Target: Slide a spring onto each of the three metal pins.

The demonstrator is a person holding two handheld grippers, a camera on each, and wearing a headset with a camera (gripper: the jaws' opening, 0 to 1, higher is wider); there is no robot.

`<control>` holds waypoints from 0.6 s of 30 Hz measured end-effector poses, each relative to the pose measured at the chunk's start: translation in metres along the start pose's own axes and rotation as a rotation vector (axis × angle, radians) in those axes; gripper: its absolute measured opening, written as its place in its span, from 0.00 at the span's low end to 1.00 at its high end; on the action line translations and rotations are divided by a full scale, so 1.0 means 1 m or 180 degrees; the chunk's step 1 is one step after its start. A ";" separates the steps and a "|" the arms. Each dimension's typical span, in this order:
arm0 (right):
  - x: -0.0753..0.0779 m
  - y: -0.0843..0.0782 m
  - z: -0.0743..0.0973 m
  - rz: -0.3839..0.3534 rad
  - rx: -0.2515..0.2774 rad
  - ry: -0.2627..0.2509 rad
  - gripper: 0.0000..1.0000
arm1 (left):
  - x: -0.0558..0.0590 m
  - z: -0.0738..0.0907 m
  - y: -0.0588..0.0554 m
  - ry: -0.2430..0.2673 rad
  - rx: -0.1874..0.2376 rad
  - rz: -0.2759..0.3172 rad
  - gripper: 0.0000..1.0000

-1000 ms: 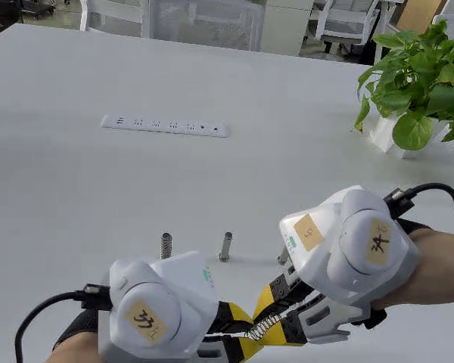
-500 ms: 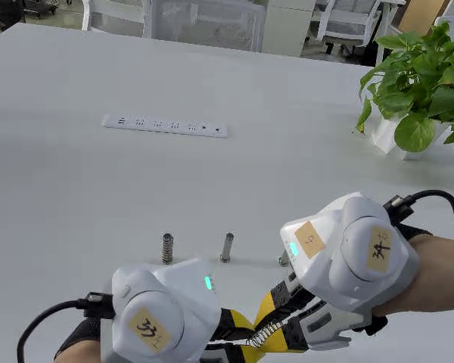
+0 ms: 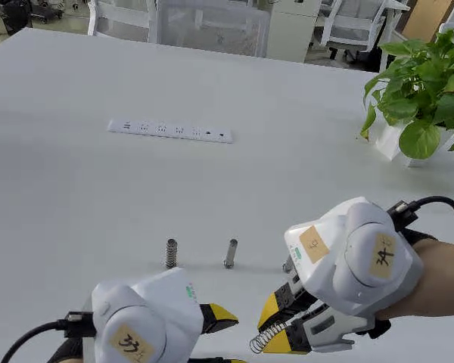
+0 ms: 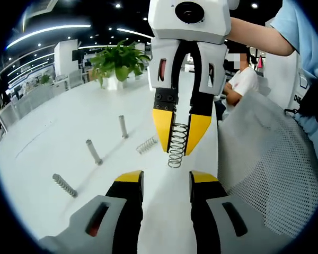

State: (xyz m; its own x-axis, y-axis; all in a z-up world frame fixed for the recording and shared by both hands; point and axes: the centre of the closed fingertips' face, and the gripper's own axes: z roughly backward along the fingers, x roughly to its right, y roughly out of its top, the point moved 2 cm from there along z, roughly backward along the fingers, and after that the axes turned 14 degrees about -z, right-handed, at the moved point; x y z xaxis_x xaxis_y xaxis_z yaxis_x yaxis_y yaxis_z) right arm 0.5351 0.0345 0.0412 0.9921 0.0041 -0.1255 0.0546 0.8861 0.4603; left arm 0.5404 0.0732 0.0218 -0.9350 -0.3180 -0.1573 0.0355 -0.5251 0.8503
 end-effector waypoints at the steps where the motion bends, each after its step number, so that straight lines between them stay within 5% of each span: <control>1: 0.001 0.000 0.000 0.0005 -0.0003 -0.0006 0.07 | -0.002 0.002 -0.002 0.0043 -0.0015 0.0005 0.36; 8: 0.008 0.001 0.003 0.0012 0.0007 -0.0054 0.07 | -0.019 0.017 -0.015 0.0329 -0.0005 0.0279 0.47; 18: 0.021 0.000 0.006 0.0026 -0.0033 -0.0125 0.07 | -0.038 0.038 -0.033 0.0711 -0.0063 0.0421 0.70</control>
State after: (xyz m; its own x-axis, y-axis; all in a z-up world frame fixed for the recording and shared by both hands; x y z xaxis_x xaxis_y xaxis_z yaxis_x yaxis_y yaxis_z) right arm 0.5569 0.0318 0.0436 0.9962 -0.0066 -0.0870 0.0454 0.8908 0.4520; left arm 0.5607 0.1328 0.0188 -0.8206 -0.5503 -0.1543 0.1613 -0.4820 0.8612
